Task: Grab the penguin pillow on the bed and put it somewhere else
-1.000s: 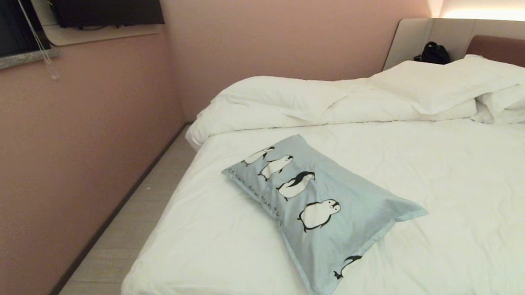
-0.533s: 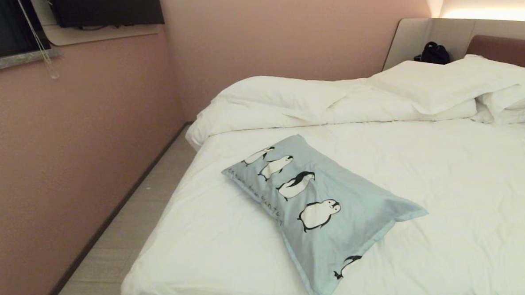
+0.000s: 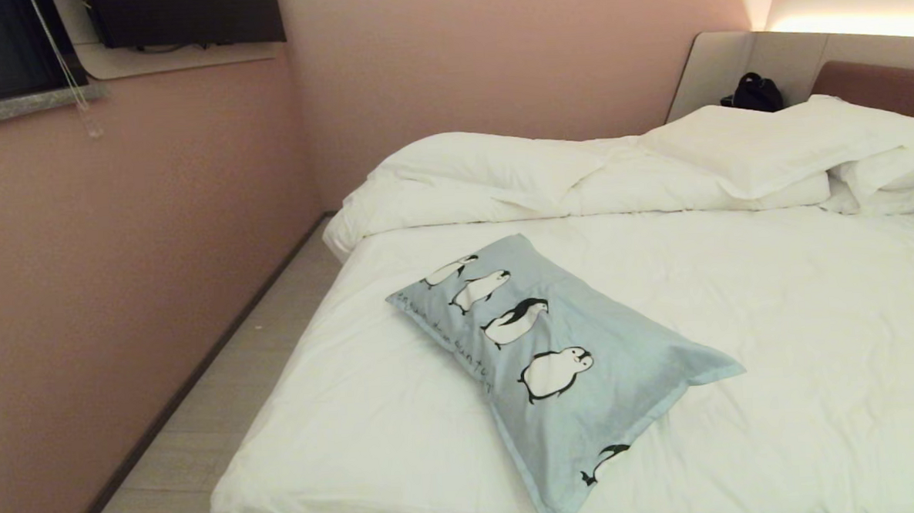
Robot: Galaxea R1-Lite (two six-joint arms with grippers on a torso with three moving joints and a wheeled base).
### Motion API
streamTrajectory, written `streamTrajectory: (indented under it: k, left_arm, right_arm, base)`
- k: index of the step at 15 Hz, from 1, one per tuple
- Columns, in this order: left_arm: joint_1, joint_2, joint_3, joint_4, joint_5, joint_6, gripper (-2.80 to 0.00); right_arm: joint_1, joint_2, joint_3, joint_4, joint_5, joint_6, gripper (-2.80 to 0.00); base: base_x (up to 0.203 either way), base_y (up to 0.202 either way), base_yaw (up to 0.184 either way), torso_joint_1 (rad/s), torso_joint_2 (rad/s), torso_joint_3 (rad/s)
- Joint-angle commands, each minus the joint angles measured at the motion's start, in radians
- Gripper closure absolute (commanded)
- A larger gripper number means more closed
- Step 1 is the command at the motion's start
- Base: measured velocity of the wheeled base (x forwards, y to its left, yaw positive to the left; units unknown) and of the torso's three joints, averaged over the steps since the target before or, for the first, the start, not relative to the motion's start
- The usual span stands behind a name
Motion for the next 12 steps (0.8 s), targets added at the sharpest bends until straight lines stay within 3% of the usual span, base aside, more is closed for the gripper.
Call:
streamTrajectory:
  k: [1,12]
  left_arm:
    - [0.002,0.000,0.000,0.000,0.001,0.000,0.00]
    - [0.000,0.000,0.000,0.000,0.001,0.000,0.00]
  right_arm:
    - [0.000,0.001,0.000,0.000,0.000,0.003,0.00]
    - [0.000,0.001,0.000,0.000,0.000,-0.001,0.00]
  base:
    - [0.000,0.000,0.000,0.000,0.00,0.000]
    - [0.000,0.000,0.000,0.000,0.00,0.000]
